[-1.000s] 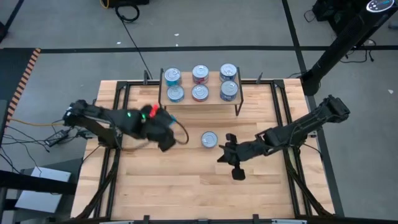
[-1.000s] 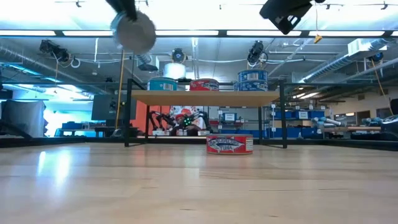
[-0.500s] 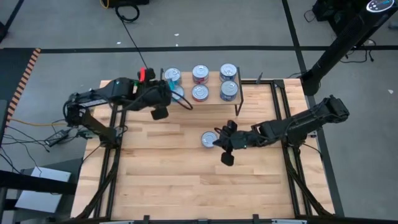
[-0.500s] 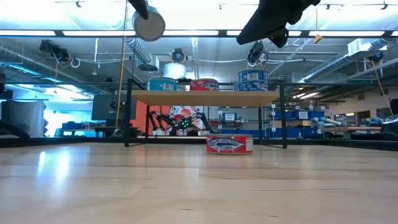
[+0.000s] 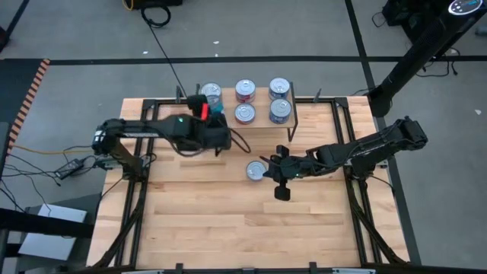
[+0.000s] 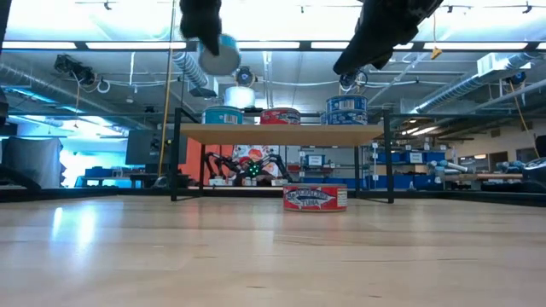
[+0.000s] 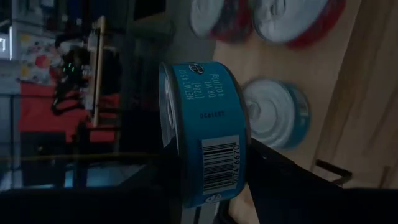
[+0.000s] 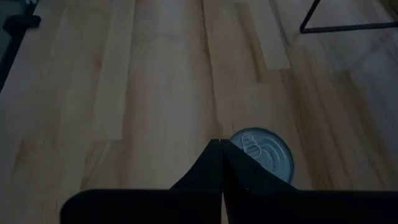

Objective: Stack canned seafood by type on shelf
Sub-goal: Stack the yellow and blue tuna can on top of the other yellow and blue tuna can

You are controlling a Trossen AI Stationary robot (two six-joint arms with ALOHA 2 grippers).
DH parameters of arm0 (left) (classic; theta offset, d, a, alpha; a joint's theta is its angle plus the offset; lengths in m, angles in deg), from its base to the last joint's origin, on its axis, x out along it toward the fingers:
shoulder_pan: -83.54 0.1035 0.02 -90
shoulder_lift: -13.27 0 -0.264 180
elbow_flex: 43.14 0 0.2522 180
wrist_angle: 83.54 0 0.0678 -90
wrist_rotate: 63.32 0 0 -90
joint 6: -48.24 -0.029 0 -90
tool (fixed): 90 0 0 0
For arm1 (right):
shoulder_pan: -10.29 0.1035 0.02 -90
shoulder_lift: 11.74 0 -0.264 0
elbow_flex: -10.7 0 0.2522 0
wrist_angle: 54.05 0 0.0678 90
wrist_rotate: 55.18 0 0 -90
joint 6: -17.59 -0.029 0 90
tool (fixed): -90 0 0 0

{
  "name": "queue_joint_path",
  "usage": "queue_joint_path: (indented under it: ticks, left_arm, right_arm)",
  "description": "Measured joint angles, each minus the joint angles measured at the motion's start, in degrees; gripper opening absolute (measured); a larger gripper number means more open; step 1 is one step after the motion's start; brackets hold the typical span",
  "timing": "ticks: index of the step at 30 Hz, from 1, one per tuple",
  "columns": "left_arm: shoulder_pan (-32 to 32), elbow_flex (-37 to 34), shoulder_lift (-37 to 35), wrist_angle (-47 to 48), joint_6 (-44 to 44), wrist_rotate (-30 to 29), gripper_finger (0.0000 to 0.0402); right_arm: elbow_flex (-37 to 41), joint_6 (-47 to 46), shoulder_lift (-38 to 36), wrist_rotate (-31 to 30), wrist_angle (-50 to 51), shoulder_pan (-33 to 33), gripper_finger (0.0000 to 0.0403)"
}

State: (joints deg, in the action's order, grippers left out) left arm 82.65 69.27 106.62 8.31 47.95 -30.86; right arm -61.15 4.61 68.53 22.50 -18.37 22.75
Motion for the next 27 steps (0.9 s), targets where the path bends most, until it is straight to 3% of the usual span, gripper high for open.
queue_joint_path:
  ticks: [4,9,19,27]
  left_arm:
    - [-0.6,-9.5,-1.7,-3.4,2.4,-2.9,0.0139]
    - [-0.6,-18.5,-4.0,-11.8,-1.0,-0.5,0.0139]
    - [1.8,-22.8,-4.2,-23.7,-5.6,3.6,0.0139]
    - [4.3,-23.8,-4.2,-25.0,-8.1,5.1,0.0139]
  right_arm:
    - [0.0,0.0,0.0,-0.1,-0.1,-0.1,0.0005]
    - [0.0,-0.6,0.0,-0.1,-1.4,-1.0,0.0005]
    - [0.0,-1.0,0.0,-0.2,-4.0,-2.5,0.0005]
    - [0.0,-2.4,0.0,-0.2,-4.3,-2.4,0.0005]
